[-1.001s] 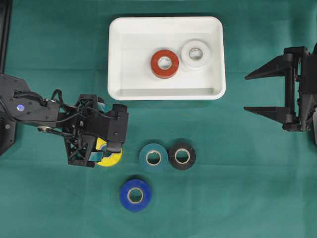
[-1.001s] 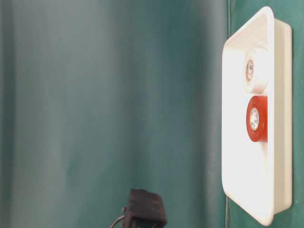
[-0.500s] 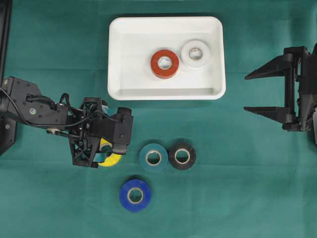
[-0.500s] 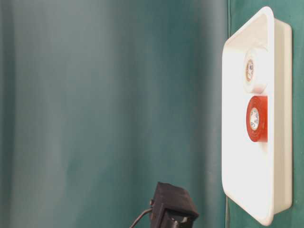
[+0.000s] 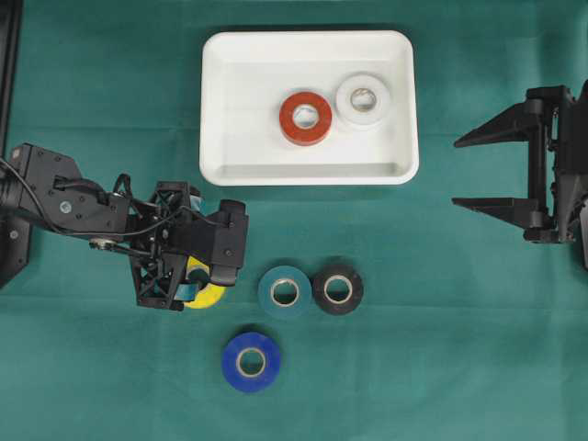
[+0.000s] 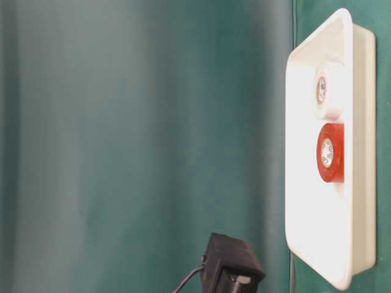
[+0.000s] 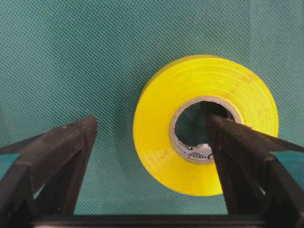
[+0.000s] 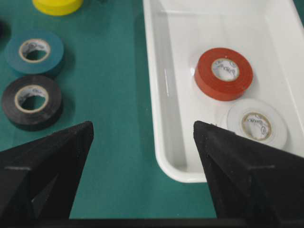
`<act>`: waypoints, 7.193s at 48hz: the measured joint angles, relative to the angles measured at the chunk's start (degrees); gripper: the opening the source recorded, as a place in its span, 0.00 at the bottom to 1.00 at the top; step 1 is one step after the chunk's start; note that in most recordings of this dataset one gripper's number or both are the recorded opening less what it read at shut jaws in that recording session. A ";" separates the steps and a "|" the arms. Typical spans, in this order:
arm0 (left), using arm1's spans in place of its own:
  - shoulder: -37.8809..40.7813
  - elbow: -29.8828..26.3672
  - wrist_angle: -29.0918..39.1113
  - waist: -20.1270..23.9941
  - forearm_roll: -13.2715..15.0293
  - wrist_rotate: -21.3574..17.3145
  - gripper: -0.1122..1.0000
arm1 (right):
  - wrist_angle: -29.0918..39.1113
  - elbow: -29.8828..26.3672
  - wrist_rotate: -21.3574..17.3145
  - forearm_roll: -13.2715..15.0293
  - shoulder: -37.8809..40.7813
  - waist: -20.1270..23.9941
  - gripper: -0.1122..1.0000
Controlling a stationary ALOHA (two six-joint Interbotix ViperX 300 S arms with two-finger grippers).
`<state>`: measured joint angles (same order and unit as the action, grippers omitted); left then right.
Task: Pick up the tape from a random location and place it into the white case.
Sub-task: 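Lower the left gripper over the yellow tape roll's rim, then close the left gripper on the yellow tape roll, then lift the yellow tape and carry it over the white tray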
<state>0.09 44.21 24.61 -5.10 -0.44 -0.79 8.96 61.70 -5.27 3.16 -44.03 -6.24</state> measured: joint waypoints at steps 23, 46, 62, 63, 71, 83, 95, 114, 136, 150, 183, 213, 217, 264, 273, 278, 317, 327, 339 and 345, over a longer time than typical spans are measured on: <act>0.00 0.00 0.26 0.00 0.00 0.18 0.29 | 0.00 0.00 0.00 0.09 0.00 0.00 0.86; -1.05 -2.37 5.10 -0.35 0.00 0.00 0.29 | 0.26 0.00 0.00 0.09 0.00 0.00 0.86; -6.42 -7.29 14.24 -0.62 0.00 0.00 0.29 | 0.53 0.00 0.00 0.09 0.00 0.00 0.86; -6.86 -7.65 14.68 -0.62 0.00 0.00 0.29 | 0.53 0.00 0.00 0.09 0.00 -0.09 0.86; -9.93 -9.67 18.90 -0.62 0.00 0.00 0.29 | 0.62 0.00 0.09 0.09 0.00 0.00 0.86; -15.64 -13.01 24.70 -0.62 -0.18 0.00 0.29 | 0.70 0.00 0.09 0.00 0.00 0.00 0.86; -18.63 -13.62 26.89 -0.62 -0.18 0.00 0.29 | 0.62 0.00 0.00 0.09 0.00 0.00 0.86; -19.34 -14.15 27.86 -0.62 -0.26 0.00 0.29 | 0.62 0.00 0.00 0.09 0.00 0.00 0.86; -19.34 -14.15 27.86 -0.62 -0.26 0.00 0.29 | 0.62 0.00 0.00 0.09 0.00 0.00 0.86; -19.34 -14.15 27.86 -0.62 -0.26 0.00 0.29 | 0.70 0.00 0.00 0.00 0.00 0.00 0.86; -19.34 -14.15 27.77 7.82 -0.26 0.00 0.29 | 0.70 0.00 0.00 0.09 0.00 0.00 0.86; -19.95 -14.15 28.83 26.72 -0.35 0.00 0.29 | 0.62 0.00 0.00 0.09 0.00 0.00 0.86; -19.95 -14.15 28.92 28.04 -0.35 -0.18 0.29 | 0.62 -0.09 0.00 0.09 0.00 0.00 0.86; -8.79 -26.28 27.95 30.76 -0.35 -0.53 0.29 | 0.70 -0.88 0.09 0.09 0.00 0.00 0.86; -5.80 -29.71 27.95 30.50 -0.35 -0.53 0.29 | 0.70 -0.97 0.09 0.09 0.00 0.00 0.86; -5.19 -30.50 27.95 30.41 -0.35 -0.53 0.29 | 0.79 -0.88 0.09 0.09 0.00 0.00 0.86; -4.83 -30.59 28.04 30.41 -0.35 -0.53 0.29 | 0.88 -0.88 0.18 0.09 0.00 0.00 0.86; -4.83 -30.59 28.04 30.41 -0.35 -0.53 0.29 | 0.88 -0.88 0.26 0.09 0.00 0.00 0.86; -4.83 -30.59 28.13 30.41 -0.35 -0.53 0.29 | 0.97 -0.97 0.18 0.09 0.00 0.00 0.86; -4.83 -30.59 28.21 30.41 -0.35 -0.53 0.29 | 0.88 -0.97 0.18 0.09 0.00 0.00 0.86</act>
<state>-4.75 13.62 52.82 25.31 -0.79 -1.32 9.84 60.73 -5.10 3.25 -44.03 -6.24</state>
